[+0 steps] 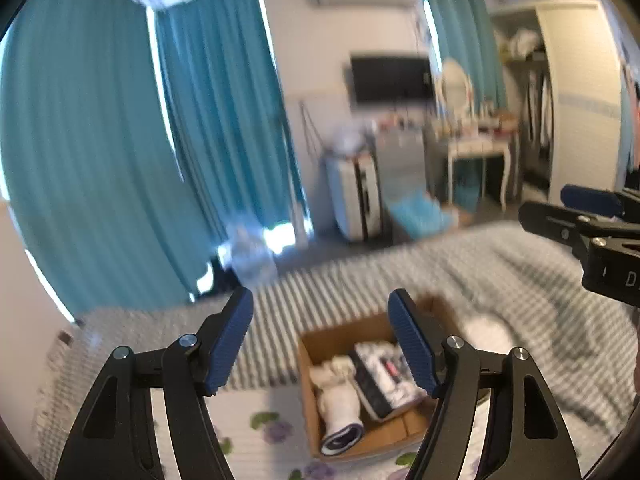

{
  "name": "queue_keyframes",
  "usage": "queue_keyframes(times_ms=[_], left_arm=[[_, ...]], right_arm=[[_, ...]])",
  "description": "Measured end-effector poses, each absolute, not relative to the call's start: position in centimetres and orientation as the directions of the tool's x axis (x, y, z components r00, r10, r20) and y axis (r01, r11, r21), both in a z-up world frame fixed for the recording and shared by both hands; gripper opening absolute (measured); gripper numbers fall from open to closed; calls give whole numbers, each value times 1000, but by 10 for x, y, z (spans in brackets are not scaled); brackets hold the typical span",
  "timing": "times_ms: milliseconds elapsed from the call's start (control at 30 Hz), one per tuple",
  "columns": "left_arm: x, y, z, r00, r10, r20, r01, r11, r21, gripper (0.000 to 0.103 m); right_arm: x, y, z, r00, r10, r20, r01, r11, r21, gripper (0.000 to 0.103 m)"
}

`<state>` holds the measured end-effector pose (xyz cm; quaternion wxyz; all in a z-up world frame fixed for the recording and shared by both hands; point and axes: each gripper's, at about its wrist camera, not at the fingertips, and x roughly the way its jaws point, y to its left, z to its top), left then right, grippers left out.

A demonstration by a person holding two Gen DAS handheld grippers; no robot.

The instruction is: Organize soft objects

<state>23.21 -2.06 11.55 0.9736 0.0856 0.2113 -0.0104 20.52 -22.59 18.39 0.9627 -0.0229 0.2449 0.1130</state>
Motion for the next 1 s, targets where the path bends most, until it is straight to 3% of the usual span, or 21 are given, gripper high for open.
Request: queue_keyframes(times_ms=[67,133,200,400,600,733,1000], left_arm=[[197,-17,149,949,35,-312,13,988,152,74],[153,-13,180,981,56,-185,-30,990,141,86],[118,-9,198,993,64,-95,-51,991,127,87],[42,3,218,996,82,21,-83,991,105,87],[10,2,188,996,77,45,-82,989,125,87],[6,-2,161,997,70,37,-75,987,145,87],[33,4,87,991,125,-44,-121,989,84,87]], right_arm=[[175,-229,218,879,214,-426,-237,972,1,71],[141,-231,250,904,213,-370,-237,971,-21,74],[102,-234,275,926,215,-310,-239,970,-41,87],[17,-238,304,952,242,-185,-255,966,-51,103],[-28,-242,291,958,258,-121,-264,964,-38,103],[-43,-243,250,964,254,-77,-258,965,-45,103],[-7,-235,141,963,236,-130,-239,971,-10,103]])
